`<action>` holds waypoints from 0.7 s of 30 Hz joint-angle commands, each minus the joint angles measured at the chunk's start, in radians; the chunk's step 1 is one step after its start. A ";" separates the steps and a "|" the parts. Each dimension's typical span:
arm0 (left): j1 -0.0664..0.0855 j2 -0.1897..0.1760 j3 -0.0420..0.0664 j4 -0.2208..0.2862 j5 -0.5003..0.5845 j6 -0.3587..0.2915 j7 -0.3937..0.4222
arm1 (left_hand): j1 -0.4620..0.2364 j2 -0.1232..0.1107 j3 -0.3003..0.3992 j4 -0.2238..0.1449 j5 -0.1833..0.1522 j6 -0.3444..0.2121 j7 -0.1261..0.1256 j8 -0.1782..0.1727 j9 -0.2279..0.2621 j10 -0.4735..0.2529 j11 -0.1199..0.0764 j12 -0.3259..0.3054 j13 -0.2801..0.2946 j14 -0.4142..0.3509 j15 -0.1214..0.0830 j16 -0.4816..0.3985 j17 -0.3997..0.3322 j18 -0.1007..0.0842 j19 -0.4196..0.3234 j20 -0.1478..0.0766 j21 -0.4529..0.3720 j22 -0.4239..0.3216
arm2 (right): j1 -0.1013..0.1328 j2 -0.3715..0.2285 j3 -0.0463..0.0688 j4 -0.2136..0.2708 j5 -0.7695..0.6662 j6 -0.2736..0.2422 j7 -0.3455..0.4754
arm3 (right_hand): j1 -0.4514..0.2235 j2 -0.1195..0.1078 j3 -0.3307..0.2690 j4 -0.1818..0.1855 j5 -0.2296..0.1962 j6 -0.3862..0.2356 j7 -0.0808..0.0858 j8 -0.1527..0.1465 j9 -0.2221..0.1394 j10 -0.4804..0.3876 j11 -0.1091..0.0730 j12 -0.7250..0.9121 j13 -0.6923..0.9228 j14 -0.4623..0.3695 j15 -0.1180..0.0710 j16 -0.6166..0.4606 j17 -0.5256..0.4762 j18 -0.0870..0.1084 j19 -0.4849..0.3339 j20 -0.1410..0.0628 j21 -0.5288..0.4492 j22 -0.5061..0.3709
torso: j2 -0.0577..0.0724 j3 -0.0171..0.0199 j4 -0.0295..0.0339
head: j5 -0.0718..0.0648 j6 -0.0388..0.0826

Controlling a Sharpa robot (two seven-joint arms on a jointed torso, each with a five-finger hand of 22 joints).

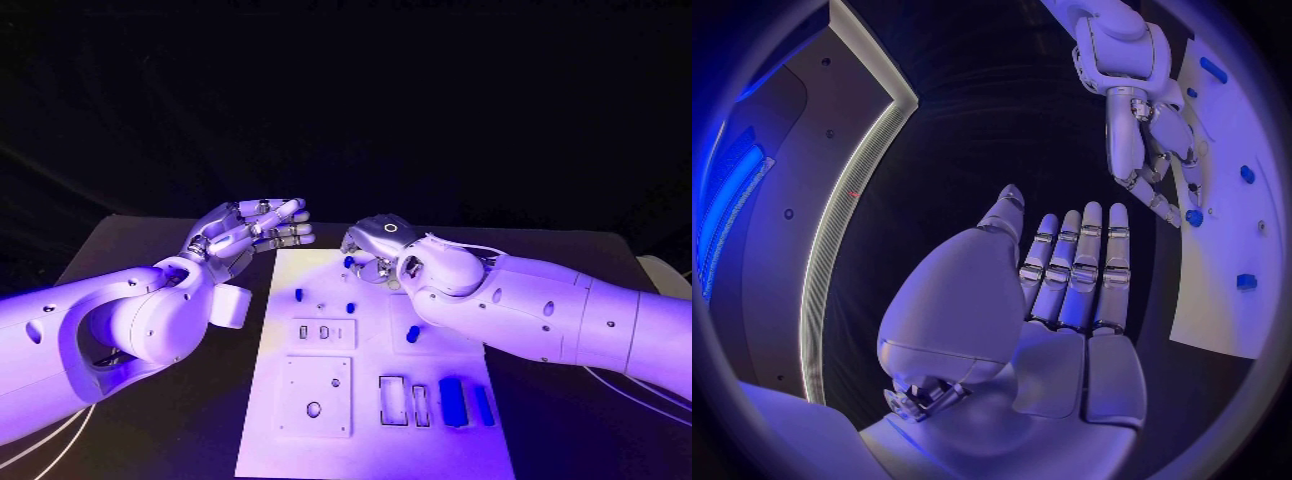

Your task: Assemble the parts on the task board

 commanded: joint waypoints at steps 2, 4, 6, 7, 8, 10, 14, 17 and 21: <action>0.002 -0.003 0.001 -0.004 0.000 0.006 0.005 | -0.001 0.004 -0.005 -0.003 0.001 0.001 0.005 -0.005 -0.001 -0.002 0.007 -0.003 -0.001 -0.001 0.007 -0.002 -0.001 0.011 0.006 0.002 -0.006 -0.001 | 0.003 -0.049 0.003 0.057 0.003 -0.027 -0.013 | -0.001 -0.007 -0.009 0.007 -0.002 0.006 0.000 0.005 0.002 0.000 0.000 0.012 -0.001 0.001 0.006 -0.004 0.000 0.008 -0.003 0.000 -0.005 0.002 | -0.003 0.0007 -0.0037 | 0.001 0.001; 0.002 -0.005 0.001 -0.005 0.000 0.006 0.005 | -0.001 0.004 -0.005 -0.003 0.001 0.001 0.005 -0.005 -0.001 -0.002 0.007 -0.003 -0.001 -0.001 0.007 -0.002 -0.001 0.011 0.006 0.002 -0.006 -0.001 | 0.006 -0.080 0.004 0.088 0.019 -0.045 -0.012 | -0.003 -0.005 -0.011 0.016 0.009 0.014 -0.002 0.007 0.005 0.031 -0.005 0.031 0.004 0.006 0.002 0.004 0.013 0.005 0.009 -0.002 0.003 0.018 | -0.006 0.0007 -0.0065 | 0.002 0.003; 0.002 -0.006 0.001 -0.006 0.000 0.006 0.005 | -0.001 0.004 -0.005 -0.003 0.001 0.001 0.005 -0.005 -0.001 -0.002 0.007 -0.003 -0.001 -0.001 0.007 -0.002 -0.001 0.011 0.006 0.002 -0.006 -0.001 | 0.010 -0.116 0.006 0.120 0.041 -0.056 -0.014 | -0.006 -0.005 -0.010 0.025 0.019 0.022 -0.007 0.009 0.007 0.065 -0.014 0.050 0.008 0.012 -0.004 0.016 0.029 0.000 0.023 -0.006 0.014 0.038 | -0.008 0.0005 -0.0104 | 0.001 0.003; 0.002 -0.007 0.001 -0.007 0.000 0.006 0.005 | -0.001 0.005 -0.006 -0.003 0.001 0.002 0.005 -0.006 -0.001 -0.002 0.007 -0.004 -0.001 -0.001 0.007 -0.004 -0.001 0.011 0.006 0.002 -0.006 -0.001 | 0.012 -0.134 0.008 0.135 0.051 -0.059 -0.015 | -0.011 -0.006 -0.011 0.030 0.019 0.025 -0.008 0.010 0.008 0.083 -0.017 0.059 0.010 0.014 -0.006 0.020 0.036 -0.002 0.029 -0.008 0.019 0.046 | -0.009 0.0004 -0.0119 | 0.001 0.004; 0.002 -0.007 0.001 -0.007 0.000 0.007 0.004 | -0.001 0.005 -0.006 -0.003 0.001 0.002 0.005 -0.006 -0.001 -0.002 0.007 -0.004 -0.001 -0.001 0.007 -0.004 -0.001 0.011 0.006 0.002 -0.006 -0.001 | 0.014 -0.156 0.009 0.155 0.067 -0.059 -0.017 | -0.016 -0.008 -0.015 0.037 0.017 0.032 -0.009 0.013 0.010 0.111 -0.023 0.073 0.016 0.018 -0.010 0.027 0.046 -0.004 0.037 -0.011 0.027 0.058 | -0.011 0.0005 -0.0138 | 0.000 0.004; 0.002 -0.007 0.001 -0.009 0.000 0.008 0.004 | -0.001 0.005 -0.006 -0.003 0.001 0.002 0.005 -0.006 -0.001 -0.002 0.007 -0.004 -0.001 -0.001 0.007 -0.004 -0.001 0.011 0.006 0.002 -0.006 -0.001 | 0.017 -0.202 0.012 0.189 0.109 -0.045 -0.026 | -0.025 -0.017 -0.026 0.047 0.011 0.044 -0.013 0.019 0.014 0.174 -0.036 0.105 0.031 0.023 -0.019 0.041 0.066 -0.009 0.051 -0.018 0.040 0.079 | -0.013 0.0010 -0.0170 | 0.000 0.003; 0.002 -0.004 0.000 -0.013 0.000 0.010 0.002 | -0.001 0.005 -0.006 -0.004 0.001 0.002 0.004 -0.006 -0.001 -0.002 0.007 -0.004 -0.001 -0.001 0.007 -0.004 -0.001 0.011 0.006 0.002 -0.006 -0.001 | 0.021 -0.271 0.016 0.227 0.196 0.007 -0.038 | -0.065 -0.064 -0.092 0.073 0.028 0.023 -0.030 0.016 0.014 0.306 -0.063 0.204 0.092 0.033 -0.042 0.066 0.102 -0.017 0.075 -0.038 0.062 0.115 | -0.019 0.0021 -0.0243 | -0.003 0.002; 0.002 -0.001 0.000 -0.015 0.000 0.011 0.002 | 0.000 0.005 -0.006 -0.004 0.001 0.002 0.004 -0.007 -0.001 -0.002 0.007 -0.004 -0.001 -0.001 0.007 -0.004 -0.001 0.011 0.006 0.002 -0.006 -0.002 | 0.022 -0.304 0.017 0.235 0.249 0.046 -0.046 | -0.045 -0.077 -0.220 0.099 0.102 -0.007 -0.049 0.049 0.033 0.259 -0.073 0.445 0.327 0.046 -0.060 0.117 0.173 -0.025 0.101 -0.065 0.088 0.156 | -0.021 0.0025 -0.0287 | -0.004 0.003; 0.002 0.002 0.000 -0.019 0.000 0.012 0.001 | 0.000 0.005 -0.005 -0.005 0.001 0.002 0.004 -0.007 -0.001 -0.002 0.007 -0.005 -0.001 -0.001 0.007 -0.005 -0.001 0.011 0.007 0.002 -0.006 -0.002 | 0.023 -0.335 0.017 0.230 0.320 0.094 -0.055 | -0.031 -0.047 -0.292 0.138 0.114 -0.054 -0.036 0.087 0.053 0.270 -0.064 0.952 0.857 0.059 -0.051 0.178 0.277 -0.034 0.123 -0.055 0.111 0.196 | -0.024 0.0024 -0.0301 | -0.005 0.002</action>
